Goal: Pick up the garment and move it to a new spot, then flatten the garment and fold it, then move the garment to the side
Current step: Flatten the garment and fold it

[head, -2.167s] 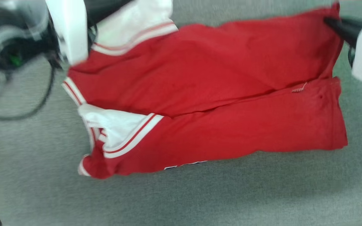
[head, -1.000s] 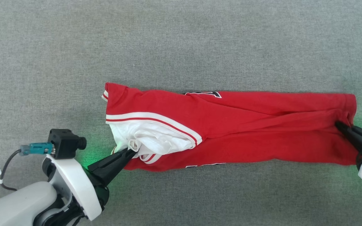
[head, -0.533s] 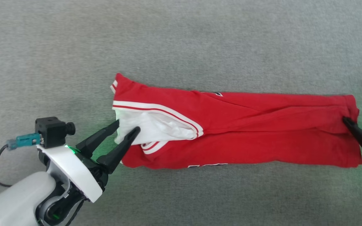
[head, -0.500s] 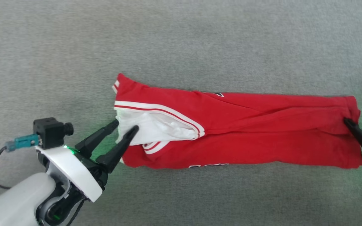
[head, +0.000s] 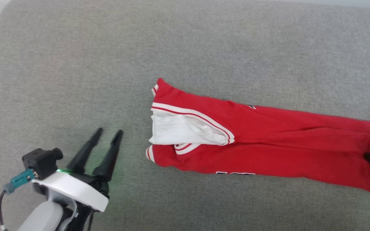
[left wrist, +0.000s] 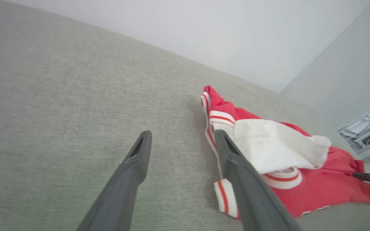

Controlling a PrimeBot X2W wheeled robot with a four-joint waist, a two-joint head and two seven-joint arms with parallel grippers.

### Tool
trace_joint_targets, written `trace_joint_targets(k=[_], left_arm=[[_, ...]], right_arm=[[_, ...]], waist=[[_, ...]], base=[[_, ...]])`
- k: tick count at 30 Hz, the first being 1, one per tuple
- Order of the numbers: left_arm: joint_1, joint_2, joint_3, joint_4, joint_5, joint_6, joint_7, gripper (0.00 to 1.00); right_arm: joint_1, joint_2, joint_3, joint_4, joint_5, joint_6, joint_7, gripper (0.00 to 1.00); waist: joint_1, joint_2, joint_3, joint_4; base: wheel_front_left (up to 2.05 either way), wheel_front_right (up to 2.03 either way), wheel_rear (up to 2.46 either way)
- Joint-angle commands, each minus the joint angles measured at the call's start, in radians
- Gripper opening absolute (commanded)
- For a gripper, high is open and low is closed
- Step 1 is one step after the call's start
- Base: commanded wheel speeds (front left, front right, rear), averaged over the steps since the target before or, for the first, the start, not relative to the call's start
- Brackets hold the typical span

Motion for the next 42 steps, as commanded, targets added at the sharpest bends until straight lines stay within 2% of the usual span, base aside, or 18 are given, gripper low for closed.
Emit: trace_joint_targets(k=[1, 9, 11, 14, 17, 20, 26, 27, 28, 29, 37, 42], left_arm=[[0.033, -0.032, 0.067, 0.010, 0.097, 0.001, -0.004, 1.00], [0.109, -0.170, 0.319, 0.022, 0.520, 0.001, -0.005, 1.00], [0.118, -0.184, 0.367, 0.009, 0.631, 0.002, -0.005, 1.00], [0.136, -0.231, 0.440, -0.024, 0.741, 0.003, -0.004, 1.00], [0.139, -0.271, 0.479, -0.067, 0.805, 0.002, -0.005, 1.00], [0.148, -0.287, 0.486, -0.086, 0.826, 0.002, -0.005, 1.00], [0.152, -0.277, 0.454, -0.108, 0.835, 0.001, -0.005, 1.00], [0.149, -0.276, 0.452, -0.107, 0.837, 0.001, -0.005, 1.00], [0.145, -0.281, 0.452, -0.108, 0.825, 0.002, -0.005, 1.00], [0.141, -0.279, 0.449, -0.108, 0.821, 0.002, -0.005, 1.00], [0.111, -0.263, 0.446, -0.118, 0.819, 0.001, -0.005, 1.00], [0.110, -0.255, 0.462, -0.122, 0.820, 0.001, -0.005, 1.00]], right_arm=[[0.009, 0.015, 0.013, 0.013, -0.008, 0.000, 0.016, 1.00], [-0.013, 0.052, 0.035, 0.025, -0.033, 0.000, 0.039, 1.00], [-0.021, 0.062, 0.041, 0.031, -0.039, 0.000, 0.043, 1.00], [-0.043, 0.076, 0.047, 0.043, -0.051, 0.000, 0.037, 1.00], [-0.061, 0.086, 0.051, 0.054, -0.058, 0.000, 0.035, 1.00], [-0.070, 0.089, 0.055, 0.060, -0.060, 0.000, 0.037, 1.00], [-0.099, 0.092, 0.058, 0.081, -0.065, 0.000, 0.048, 1.00], [-0.103, 0.094, 0.060, 0.085, -0.065, 0.000, 0.054, 0.49], [-0.107, 0.095, 0.062, 0.089, -0.065, 0.000, 0.058, 0.13], [-0.111, 0.097, 0.061, 0.094, -0.067, 0.000, 0.062, 0.00], [-0.136, 0.102, 0.041, 0.112, -0.083, -0.002, 0.077, 0.00], [-0.150, 0.080, -0.016, 0.109, -0.087, -0.004, 0.053, 0.00]], waist=[[0.0000, -0.0001, -0.013, 0.012], [0.0000, -0.0001, -0.036, 0.013], [0.0000, -0.0001, -0.039, 0.011], [0.0000, -0.0001, -0.037, 0.006], [0.0000, -0.0001, -0.033, 0.004], [0.0000, -0.0001, -0.028, 0.002], [0.0000, -0.0001, -0.013, -0.003], [0.0000, -0.0001, -0.011, -0.003], [0.0000, -0.0001, -0.009, -0.003], [0.0000, -0.0001, -0.007, -0.003], [0.0000, -0.0001, 0.020, -0.017], [0.0000, -0.0001, 0.036, -0.045]], base=[[0.00, 0.00, 0.00], [0.00, 0.00, 0.00], [0.00, 0.00, 0.00], [0.00, 0.00, 0.00], [0.00, 0.00, 0.00], [0.00, 0.00, 0.00], [0.00, 0.00, 0.00], [0.00, 0.00, 0.00], [0.00, 0.00, 0.00], [0.00, 0.00, 0.00], [0.00, 0.00, 0.00], [0.00, 0.00, 0.00]])
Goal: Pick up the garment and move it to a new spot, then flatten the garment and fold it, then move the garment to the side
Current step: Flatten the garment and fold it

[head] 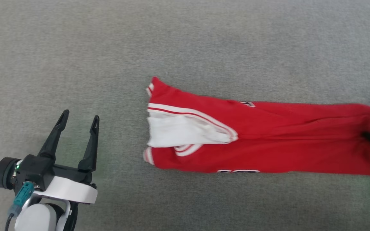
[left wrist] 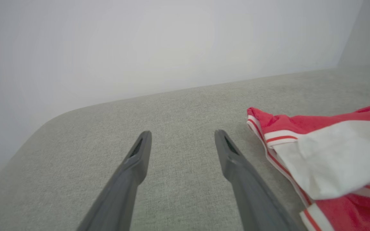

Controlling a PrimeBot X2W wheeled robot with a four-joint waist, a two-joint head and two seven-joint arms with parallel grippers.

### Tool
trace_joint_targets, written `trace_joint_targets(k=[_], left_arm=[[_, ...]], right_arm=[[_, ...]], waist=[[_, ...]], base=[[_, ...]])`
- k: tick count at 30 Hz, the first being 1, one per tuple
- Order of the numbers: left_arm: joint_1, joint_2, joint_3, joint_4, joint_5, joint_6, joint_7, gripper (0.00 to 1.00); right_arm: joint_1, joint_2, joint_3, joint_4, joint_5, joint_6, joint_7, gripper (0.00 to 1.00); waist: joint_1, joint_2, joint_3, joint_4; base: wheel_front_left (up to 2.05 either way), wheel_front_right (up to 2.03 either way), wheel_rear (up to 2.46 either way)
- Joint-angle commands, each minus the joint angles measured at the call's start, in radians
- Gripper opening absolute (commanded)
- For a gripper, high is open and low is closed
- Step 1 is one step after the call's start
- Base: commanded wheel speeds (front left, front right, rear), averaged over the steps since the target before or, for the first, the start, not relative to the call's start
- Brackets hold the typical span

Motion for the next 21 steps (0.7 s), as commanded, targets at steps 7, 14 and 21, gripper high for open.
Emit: trace_joint_targets(k=[7, 14, 21], left_arm=[[-0.020, 0.020, 0.008, -0.008, -0.001, 0.002, -0.005, 1.00], [-0.035, 0.033, 0.004, -0.020, -0.003, 0.002, -0.005, 1.00], [-0.033, 0.027, -0.003, -0.008, -0.001, 0.002, -0.005, 1.00]], right_arm=[[0.017, -0.087, -0.151, 0.019, -0.021, -0.007, -0.021, 0.00], [0.001, -0.163, -0.295, 0.062, -0.024, -0.007, -0.021, 0.00], [0.019, -0.165, -0.269, 0.017, -0.013, -0.005, -0.001, 0.00]], waist=[[0.0000, 0.0000, 0.027, -0.058], [0.0000, 0.0000, 0.047, -0.093], [0.0000, 0.0000, 0.025, -0.100]], base=[[0.00, 0.00, 0.00], [0.00, 0.00, 0.00], [0.00, 0.00, 0.00]])
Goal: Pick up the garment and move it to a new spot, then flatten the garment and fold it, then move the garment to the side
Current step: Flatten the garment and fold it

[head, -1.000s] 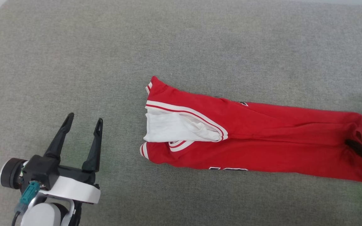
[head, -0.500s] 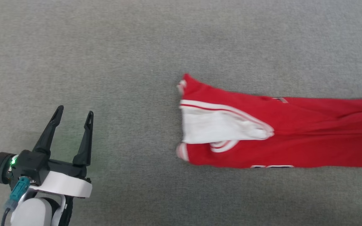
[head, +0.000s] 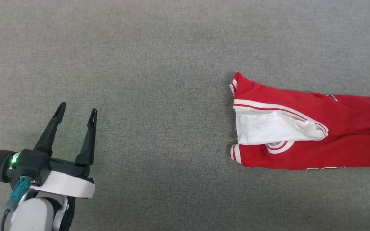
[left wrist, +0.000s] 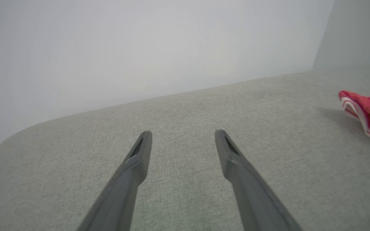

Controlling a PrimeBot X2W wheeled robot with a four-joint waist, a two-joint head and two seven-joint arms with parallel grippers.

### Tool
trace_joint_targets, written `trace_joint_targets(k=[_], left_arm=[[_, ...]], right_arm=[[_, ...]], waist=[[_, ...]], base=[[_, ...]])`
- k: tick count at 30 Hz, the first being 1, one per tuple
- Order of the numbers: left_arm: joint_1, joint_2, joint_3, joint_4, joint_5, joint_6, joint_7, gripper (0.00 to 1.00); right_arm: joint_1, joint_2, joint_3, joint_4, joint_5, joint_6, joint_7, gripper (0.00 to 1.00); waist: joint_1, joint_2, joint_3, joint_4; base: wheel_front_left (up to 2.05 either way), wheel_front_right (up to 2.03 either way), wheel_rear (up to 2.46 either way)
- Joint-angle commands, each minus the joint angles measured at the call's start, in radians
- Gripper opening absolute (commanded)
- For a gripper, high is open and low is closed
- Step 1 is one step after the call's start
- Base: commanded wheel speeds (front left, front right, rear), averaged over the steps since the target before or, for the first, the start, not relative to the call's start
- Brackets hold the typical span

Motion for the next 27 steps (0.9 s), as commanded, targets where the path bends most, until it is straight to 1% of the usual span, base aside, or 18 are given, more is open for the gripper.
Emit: trace_joint_targets(k=[1, 5, 9, 12, 15, 18, 21, 27], left_arm=[[-0.001, -0.002, -0.001, 0.002, 0.000, 0.002, -0.004, 1.00], [0.017, -0.011, -0.012, 0.009, -0.010, 0.002, -0.004, 1.00], [0.036, -0.020, -0.011, 0.002, -0.015, 0.002, -0.004, 1.00], [0.053, -0.027, -0.016, -0.002, -0.018, 0.002, -0.004, 1.00], [0.063, -0.036, -0.033, -0.001, -0.020, 0.002, -0.004, 1.00], [0.065, -0.046, -0.047, 0.003, -0.022, 0.002, -0.005, 1.00], [0.064, -0.059, -0.050, -0.004, -0.028, 0.002, -0.005, 1.00], [0.069, -0.073, -0.058, -0.007, -0.033, 0.002, -0.004, 1.00]], right_arm=[[0.011, 0.010, 0.012, -0.013, 0.009, -0.001, 0.004, 0.00], [0.050, 0.021, 0.106, -0.124, 0.038, -0.001, 0.029, 0.00], [0.076, 0.046, 0.214, -0.269, 0.080, 0.000, 0.068, 0.00], [0.069, 0.068, 0.296, -0.362, 0.099, 0.000, 0.101, 0.00], [0.049, 0.085, 0.369, -0.420, 0.107, 0.000, 0.129, 0.00], [0.029, 0.099, 0.439, -0.459, 0.093, 0.000, 0.152, 0.00], [0.002, 0.112, 0.499, -0.469, 0.080, 0.000, 0.164, 0.00], [-0.082, 0.135, 0.616, -0.423, 0.052, 0.000, 0.154, 0.00]], waist=[[0.0000, 0.0000, -0.009, 0.001], [0.0000, 0.0000, -0.037, 0.008], [0.0000, 0.0000, -0.065, 0.021], [0.0000, 0.0000, -0.082, 0.037], [0.0000, 0.0000, -0.095, 0.060], [0.0000, 0.0000, -0.105, 0.087], [0.0000, 0.0000, -0.111, 0.114], [0.0000, 0.0000, -0.110, 0.155]], base=[[0.00, 0.00, 0.00], [0.00, 0.00, 0.00], [0.00, 0.00, 0.00], [0.00, 0.00, 0.00], [0.00, 0.00, 0.00], [0.00, 0.00, 0.00], [0.00, 0.00, 0.00], [0.00, 0.00, 0.00]])
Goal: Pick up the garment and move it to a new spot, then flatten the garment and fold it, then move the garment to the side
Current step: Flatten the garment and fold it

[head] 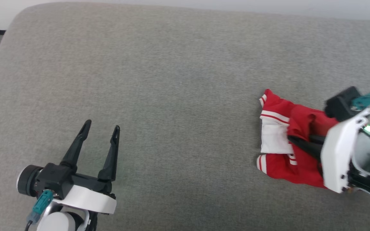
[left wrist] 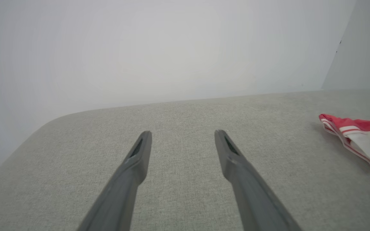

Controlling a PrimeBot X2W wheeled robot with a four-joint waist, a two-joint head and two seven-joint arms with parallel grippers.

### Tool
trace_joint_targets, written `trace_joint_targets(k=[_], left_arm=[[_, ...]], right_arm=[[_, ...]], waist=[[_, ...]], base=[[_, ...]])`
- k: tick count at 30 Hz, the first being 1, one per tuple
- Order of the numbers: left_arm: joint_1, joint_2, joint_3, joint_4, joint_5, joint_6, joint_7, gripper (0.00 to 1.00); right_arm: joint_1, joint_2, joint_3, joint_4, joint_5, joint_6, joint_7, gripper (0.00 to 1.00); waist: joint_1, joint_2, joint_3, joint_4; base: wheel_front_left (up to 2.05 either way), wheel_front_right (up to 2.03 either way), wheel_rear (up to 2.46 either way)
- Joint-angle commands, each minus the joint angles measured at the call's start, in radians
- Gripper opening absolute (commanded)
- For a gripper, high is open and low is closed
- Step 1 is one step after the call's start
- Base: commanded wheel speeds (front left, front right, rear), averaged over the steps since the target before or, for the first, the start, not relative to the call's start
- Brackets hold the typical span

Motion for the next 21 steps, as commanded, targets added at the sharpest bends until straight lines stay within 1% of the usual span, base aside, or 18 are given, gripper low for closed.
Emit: trace_joint_targets(k=[1, 5, 10, 14, 18, 19, 20, 21], left_arm=[[-0.002, -0.006, -0.005, -0.001, -0.012, 0.002, -0.004, 1.00], [-0.021, -0.011, -0.020, -0.001, -0.016, 0.002, -0.004, 1.00], [-0.028, -0.015, -0.029, 0.006, -0.023, 0.002, -0.004, 1.00], [-0.031, -0.013, -0.026, 0.013, -0.026, 0.002, -0.004, 1.00], [-0.029, -0.009, -0.020, 0.019, -0.030, 0.002, -0.004, 1.00], [-0.028, -0.006, -0.017, 0.020, -0.026, 0.002, -0.004, 1.00], [-0.027, -0.004, -0.012, 0.021, -0.022, 0.002, -0.004, 1.00], [-0.025, -0.004, -0.009, 0.022, -0.020, 0.002, -0.004, 1.00]], right_arm=[[-0.033, 0.009, 0.036, 0.024, -0.016, 0.000, -0.011, 0.00], [-0.078, 0.035, 0.100, 0.095, -0.018, 0.000, -0.037, 0.00], [-0.107, 0.050, 0.150, 0.207, -0.029, 0.000, -0.095, 0.00], [-0.120, 0.053, 0.189, 0.278, -0.021, 0.000, -0.139, 0.00], [-0.130, 0.057, 0.211, 0.315, -0.013, 0.000, -0.172, 0.00], [-0.137, 0.059, 0.215, 0.321, -0.009, 0.000, -0.186, 0.27], [-0.146, 0.065, 0.216, 0.327, 0.000, 0.000, -0.201, 0.49], [-0.149, 0.072, 0.211, 0.335, 0.012, 0.000, -0.213, 0.92]], waist=[[0.0000, -0.0001, 0.003, 0.018], [0.0000, -0.0001, 0.012, 0.040], [0.0000, -0.0001, 0.020, 0.055], [0.0000, -0.0001, 0.024, 0.055], [0.0000, -0.0001, 0.020, 0.047], [0.0000, -0.0001, 0.018, 0.043], [0.0000, -0.0001, 0.015, 0.036], [0.0000, -0.0001, 0.011, 0.030]], base=[[0.00, 0.00, 0.00], [0.00, 0.00, 0.00], [0.00, 0.00, 0.00], [0.00, 0.00, 0.00], [0.00, 0.00, 0.00], [0.00, 0.00, 0.00], [0.00, 0.00, 0.00], [0.00, 0.00, 0.00]])
